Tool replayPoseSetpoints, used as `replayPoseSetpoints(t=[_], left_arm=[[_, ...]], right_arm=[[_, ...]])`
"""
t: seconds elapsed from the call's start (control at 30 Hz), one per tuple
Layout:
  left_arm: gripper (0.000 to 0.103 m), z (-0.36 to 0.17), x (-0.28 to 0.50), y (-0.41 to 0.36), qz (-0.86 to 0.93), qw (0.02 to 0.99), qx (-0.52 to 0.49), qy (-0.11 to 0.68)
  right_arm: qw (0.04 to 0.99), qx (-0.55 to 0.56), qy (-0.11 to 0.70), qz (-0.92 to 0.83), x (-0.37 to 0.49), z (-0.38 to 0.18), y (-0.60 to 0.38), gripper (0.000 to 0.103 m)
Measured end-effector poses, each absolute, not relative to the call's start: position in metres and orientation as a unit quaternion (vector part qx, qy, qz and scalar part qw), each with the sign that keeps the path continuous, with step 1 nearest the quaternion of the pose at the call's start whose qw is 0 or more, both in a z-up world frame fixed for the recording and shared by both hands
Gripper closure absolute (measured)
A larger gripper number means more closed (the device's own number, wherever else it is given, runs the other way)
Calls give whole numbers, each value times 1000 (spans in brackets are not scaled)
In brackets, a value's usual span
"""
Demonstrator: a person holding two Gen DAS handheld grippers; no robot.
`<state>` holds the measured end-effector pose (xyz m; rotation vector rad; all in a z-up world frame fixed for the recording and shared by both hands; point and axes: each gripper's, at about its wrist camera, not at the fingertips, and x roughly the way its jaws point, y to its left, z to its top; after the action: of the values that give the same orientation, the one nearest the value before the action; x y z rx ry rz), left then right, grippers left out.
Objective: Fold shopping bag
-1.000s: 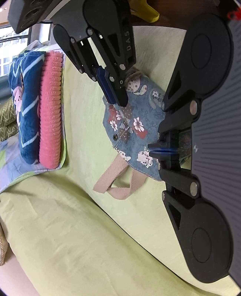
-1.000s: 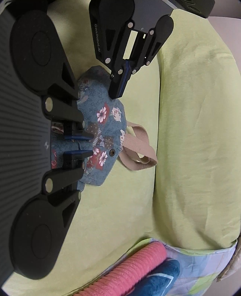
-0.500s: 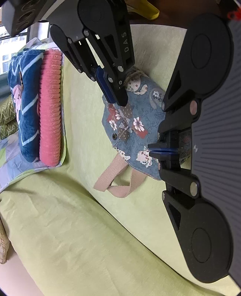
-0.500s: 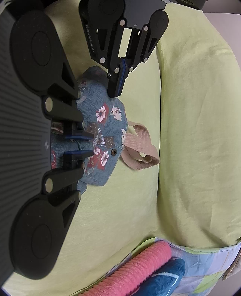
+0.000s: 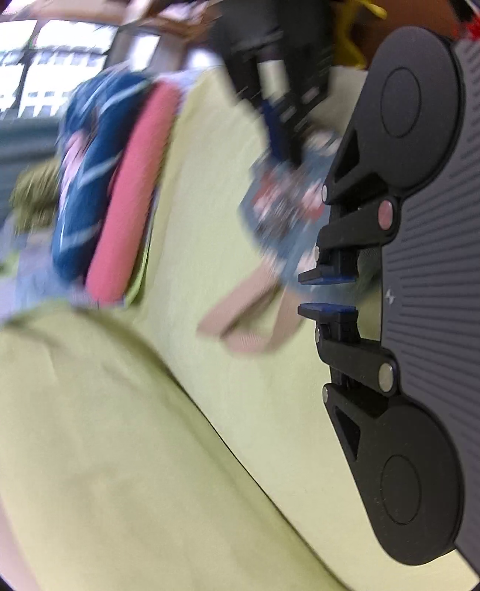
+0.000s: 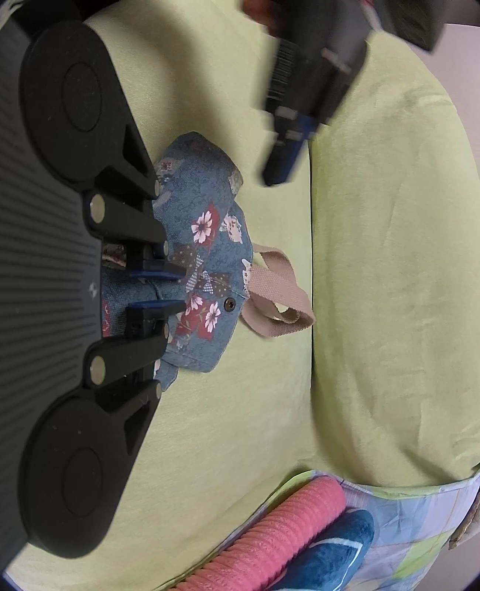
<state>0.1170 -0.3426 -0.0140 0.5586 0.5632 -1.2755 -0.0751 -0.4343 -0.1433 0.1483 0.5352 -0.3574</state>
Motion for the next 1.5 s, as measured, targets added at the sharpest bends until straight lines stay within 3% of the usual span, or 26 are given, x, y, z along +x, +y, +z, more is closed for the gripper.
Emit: replayPoseSetpoints(t=[0.27, 0.4, 0.43, 0.57, 0.63, 0.83, 0.97, 1.03, 1.2, 1.5], left_arm=[[79, -29, 221, -415, -582, 670, 192, 419], [58, -49, 249, -438, -575, 640, 135, 493], [58, -54, 254, -442, -569, 634, 125, 508], [65, -78, 263, -452, -569, 591, 62, 568], [75, -90, 266, -452, -587, 548, -22, 595], [75, -104, 262, -455, -634, 420, -269, 590], [74, -85, 257, -457, -633, 500, -198, 557], [66, -66, 255, -447, -628, 555, -130, 530], [67, -34, 234, -409, -617, 638, 3, 461], [70, -77, 235, -408, -549, 617, -4, 564]], right_arm=[[950, 78, 253, -168, -80, -144, -437, 93], [951, 76, 248, -165, -82, -145, -437, 93], [952, 76, 247, -165, -82, -146, -437, 93], [953, 72, 245, -164, -83, -147, -436, 93], [953, 70, 244, -164, -83, -147, -435, 93], [953, 61, 245, -168, -81, -147, -433, 93], [952, 51, 249, -169, -80, -147, -431, 93], [952, 54, 250, -168, -80, -147, -432, 93], [953, 56, 245, -170, -81, -148, -432, 92], [954, 53, 240, -173, -81, -149, -430, 92]])
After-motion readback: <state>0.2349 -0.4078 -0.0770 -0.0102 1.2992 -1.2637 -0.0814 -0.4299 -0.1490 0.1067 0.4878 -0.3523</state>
